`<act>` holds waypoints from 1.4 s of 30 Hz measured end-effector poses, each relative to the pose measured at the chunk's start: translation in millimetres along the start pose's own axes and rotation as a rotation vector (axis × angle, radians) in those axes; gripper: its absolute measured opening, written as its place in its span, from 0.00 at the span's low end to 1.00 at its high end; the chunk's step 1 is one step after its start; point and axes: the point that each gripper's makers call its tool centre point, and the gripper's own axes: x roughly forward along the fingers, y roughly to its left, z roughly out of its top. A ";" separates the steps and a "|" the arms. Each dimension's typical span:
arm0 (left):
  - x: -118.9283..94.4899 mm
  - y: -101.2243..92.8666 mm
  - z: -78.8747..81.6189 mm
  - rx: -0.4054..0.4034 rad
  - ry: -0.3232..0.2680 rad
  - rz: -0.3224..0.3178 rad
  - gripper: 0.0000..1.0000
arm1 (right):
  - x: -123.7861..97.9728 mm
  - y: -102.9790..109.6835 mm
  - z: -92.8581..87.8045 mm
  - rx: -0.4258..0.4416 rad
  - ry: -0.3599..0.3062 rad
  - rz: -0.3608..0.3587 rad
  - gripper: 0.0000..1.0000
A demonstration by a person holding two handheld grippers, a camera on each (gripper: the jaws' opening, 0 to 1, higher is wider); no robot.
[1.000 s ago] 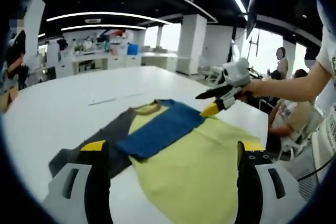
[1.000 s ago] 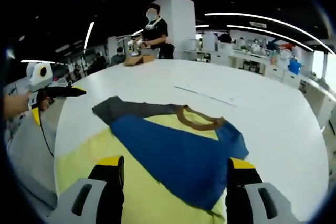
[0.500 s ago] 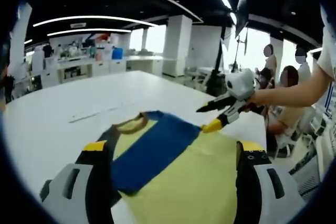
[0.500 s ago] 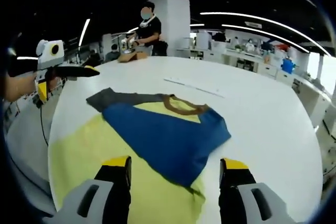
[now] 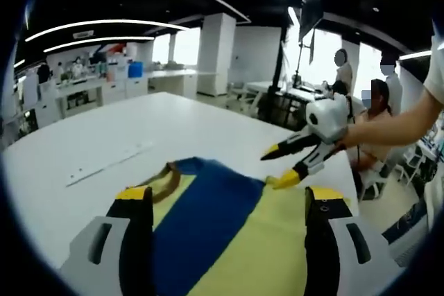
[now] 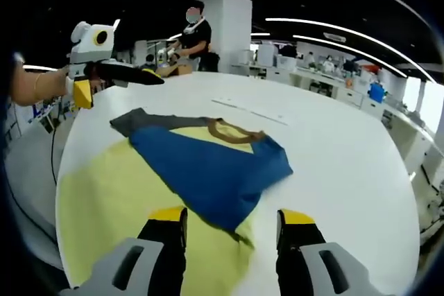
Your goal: Fold the garment on the visible template until the final outline fits inside the template.
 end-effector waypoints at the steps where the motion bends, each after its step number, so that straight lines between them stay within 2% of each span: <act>1: 4.3 -0.1 -0.1 0.002 0.003 -0.008 0.86 | 0.1 -0.4 -1.8 -0.013 0.005 -0.003 0.45; 5: 23.3 2.1 -2.3 0.017 0.026 -0.029 0.85 | 0.7 -0.3 -6.1 -0.060 0.018 -0.007 0.40; 13: 60.0 8.9 0.7 -0.009 0.021 -0.058 0.80 | 4.9 1.8 -11.7 -0.077 0.026 0.001 0.34; 21: 97.3 13.8 2.4 0.008 0.032 -0.080 0.73 | 6.0 3.3 -16.9 -0.075 0.026 0.006 0.25; 25: 113.7 15.7 -0.4 0.012 0.047 -0.088 0.66 | 6.6 3.3 -18.6 -0.084 0.029 0.004 0.22; 31: 136.5 23.1 -14.2 0.003 0.099 -0.087 0.59 | 8.5 6.1 -19.1 -0.091 0.024 0.011 0.20; 36: 153.9 26.3 -19.5 0.017 0.112 -0.086 0.51 | 11.6 8.9 -20.6 -0.081 0.014 0.017 0.17; 38: 161.3 27.8 -19.0 0.019 0.111 -0.083 0.47 | 13.2 8.6 -21.8 -0.076 0.011 0.014 0.16; 40: 167.9 28.7 -17.1 -0.012 0.098 -0.083 0.45 | 14.5 8.1 -22.9 -0.079 0.013 0.012 0.15; 42: 172.8 31.1 -17.3 0.005 0.096 -0.070 0.42 | 15.3 8.0 -23.2 -0.086 0.016 0.012 0.14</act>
